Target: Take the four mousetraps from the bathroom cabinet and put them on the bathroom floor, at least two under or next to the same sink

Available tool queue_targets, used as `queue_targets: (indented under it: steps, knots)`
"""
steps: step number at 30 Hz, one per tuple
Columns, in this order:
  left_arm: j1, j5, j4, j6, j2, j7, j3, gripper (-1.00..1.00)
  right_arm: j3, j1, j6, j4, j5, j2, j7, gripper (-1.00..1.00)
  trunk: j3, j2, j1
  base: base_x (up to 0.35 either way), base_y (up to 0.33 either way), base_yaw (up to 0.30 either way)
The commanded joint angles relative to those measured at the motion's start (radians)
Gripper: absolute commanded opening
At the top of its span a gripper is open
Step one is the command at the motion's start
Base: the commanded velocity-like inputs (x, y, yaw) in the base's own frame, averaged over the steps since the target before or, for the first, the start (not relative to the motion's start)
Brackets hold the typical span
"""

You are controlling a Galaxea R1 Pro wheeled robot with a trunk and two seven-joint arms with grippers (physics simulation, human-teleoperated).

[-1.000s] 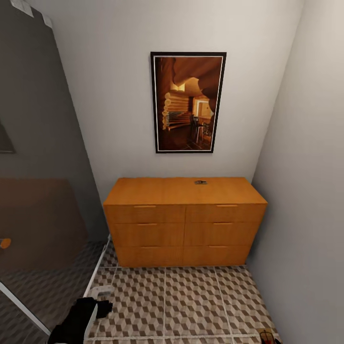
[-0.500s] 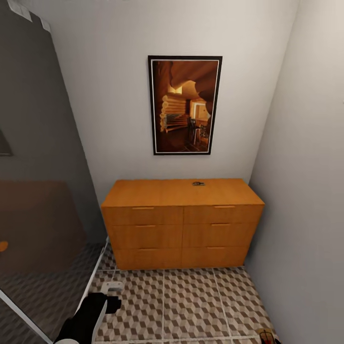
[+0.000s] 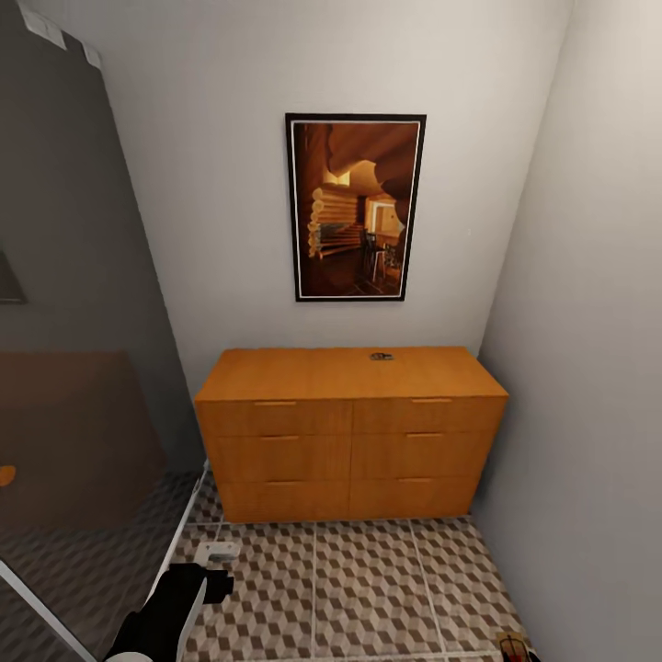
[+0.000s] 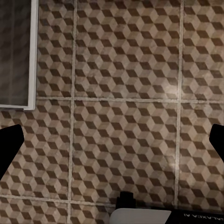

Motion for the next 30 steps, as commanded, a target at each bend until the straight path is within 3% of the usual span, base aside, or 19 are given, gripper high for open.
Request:
queue_targets:
  steps: [1, 11, 24, 26, 30]
  knots:
    - [-0.001, -0.001, -0.001, 0.004, -0.001, 0.0, 0.004, 1.0, 0.007, -0.001, -0.003, 0.001, -0.011, -0.001, 0.003, -1.0, -0.003, -0.002, 0.001, 0.0, 0.0, 0.0]
    - [-0.001, 0.001, 0.005, 0.002, -0.001, 0.0, 0.004, 1.0, 0.007, -0.001, -0.003, 0.001, -0.011, -0.001, 0.002, -1.0, -0.01, -0.002, 0.001, -0.014, 0.0, 0.0]
    - [-0.004, -0.001, 0.007, 0.005, -0.003, -0.001, 0.0, 1.0, 0.007, -0.001, -0.003, 0.001, -0.011, -0.001, 0.002, -1.0, -0.01, -0.002, 0.001, -0.23, 0.0, 0.0]
    - [-0.029, -0.001, -0.004, 0.028, -0.006, -0.001, -0.002, 1.0, 0.007, -0.001, -0.003, 0.001, -0.011, -0.001, 0.002, -1.0, -0.01, -0.002, 0.001, -0.027, 0.0, 0.0]
    - [-0.189, 0.001, -0.013, 0.214, -0.012, -0.005, -0.003, 1.0, 0.007, -0.001, -0.003, 0.001, -0.01, -0.001, 0.003, -1.0, -0.01, -0.002, 0.001, -0.009, 0.0, 0.0]
